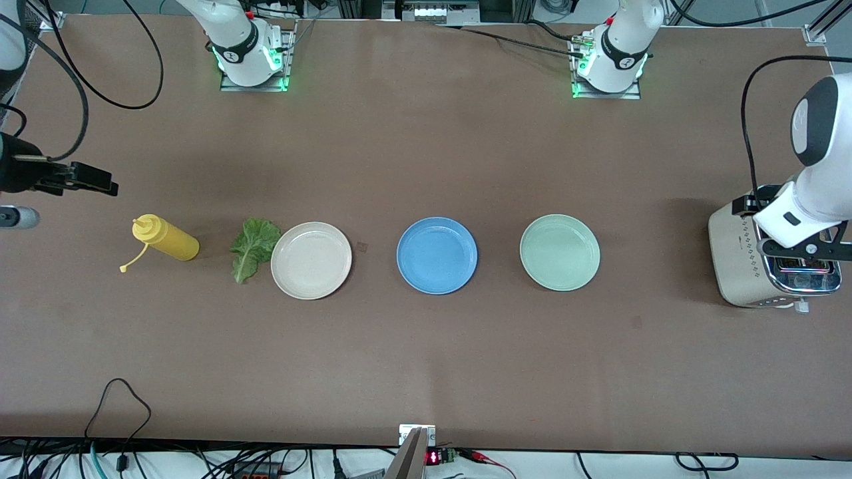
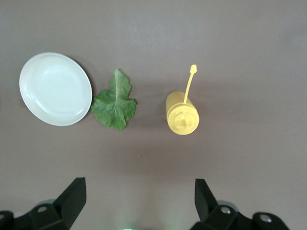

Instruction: Make sandwich in blue plate with both arms

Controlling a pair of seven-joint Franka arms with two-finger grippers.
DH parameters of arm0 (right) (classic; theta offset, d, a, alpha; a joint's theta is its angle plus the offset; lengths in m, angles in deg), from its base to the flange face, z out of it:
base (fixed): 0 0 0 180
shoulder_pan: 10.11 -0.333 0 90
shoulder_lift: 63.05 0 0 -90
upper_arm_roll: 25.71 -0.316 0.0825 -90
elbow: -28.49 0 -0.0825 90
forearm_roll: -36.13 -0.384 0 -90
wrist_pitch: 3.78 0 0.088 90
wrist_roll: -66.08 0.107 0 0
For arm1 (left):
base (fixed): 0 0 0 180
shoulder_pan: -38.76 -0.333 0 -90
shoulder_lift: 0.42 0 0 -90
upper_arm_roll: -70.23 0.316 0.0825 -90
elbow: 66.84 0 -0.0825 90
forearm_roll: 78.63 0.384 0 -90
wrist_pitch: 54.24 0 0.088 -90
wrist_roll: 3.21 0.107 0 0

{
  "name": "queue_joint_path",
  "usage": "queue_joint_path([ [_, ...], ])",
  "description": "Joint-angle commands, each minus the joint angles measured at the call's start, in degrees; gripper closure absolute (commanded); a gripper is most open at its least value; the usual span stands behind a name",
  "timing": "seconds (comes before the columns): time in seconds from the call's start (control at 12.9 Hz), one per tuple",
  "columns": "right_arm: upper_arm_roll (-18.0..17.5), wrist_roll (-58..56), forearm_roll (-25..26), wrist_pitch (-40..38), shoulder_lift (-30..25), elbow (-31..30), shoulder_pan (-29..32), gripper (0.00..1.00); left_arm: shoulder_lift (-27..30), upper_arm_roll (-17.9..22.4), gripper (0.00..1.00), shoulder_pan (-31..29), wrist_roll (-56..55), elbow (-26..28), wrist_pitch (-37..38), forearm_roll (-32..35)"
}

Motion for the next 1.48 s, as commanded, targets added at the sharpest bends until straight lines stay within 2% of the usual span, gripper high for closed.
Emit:
queue_joint_path([
  [0.0,-0.4,-0.2,0.0,-2.0,1.4,-0.1,-0.8,0.0,0.2,-0.2,0.26,-4.3,3.4,4.3,-7.0,1.2],
  [0.23,-0.4,-0.2,0.1,-3.4,2.1,-0.3,-0.9,0.0,0.0,-0.2,0.32,-8.2,5.5,9.7,-17.4,1.2],
  [0.54,-0.4,0.5,0.0,-3.5,2.0,-1.3,-1.0,0.0,-1.2,-0.2,0.49,-10.7,7.1,11.0,-20.5,1.2],
  [0.7,-0.4,0.5,0.1,-1.0,2.5,-2.8,-1.0,0.0,-1.3,-0.3,0.75,-10.8,7.1,11.1,-20.2,1.2],
  [0.85,-0.4,0.6,0.1,9.0,2.0,-10.2,-1.1,0.0,-1.5,-0.3,0.95,-11.6,9.0,11.4,-20.0,1.2],
  [0.93,-0.4,0.6,0.0,14.7,1.8,-14.2,-1.1,0.0,-1.4,-0.4,0.99,-11.6,9.2,11.3,-19.9,1.2],
  [1.17,-0.5,6.1,0.1,27.9,2.3,-22.8,-2.2,0.0,-0.5,-1.3,0.99,-10.9,9.1,8.6,-15.7,1.2],
  [1.4,-0.5,10.4,0.1,36.5,4.8,-27.0,-4.7,0.0,0.0,-7.2,0.99,-10.6,9.0,-2.1,0.9,1.2],
])
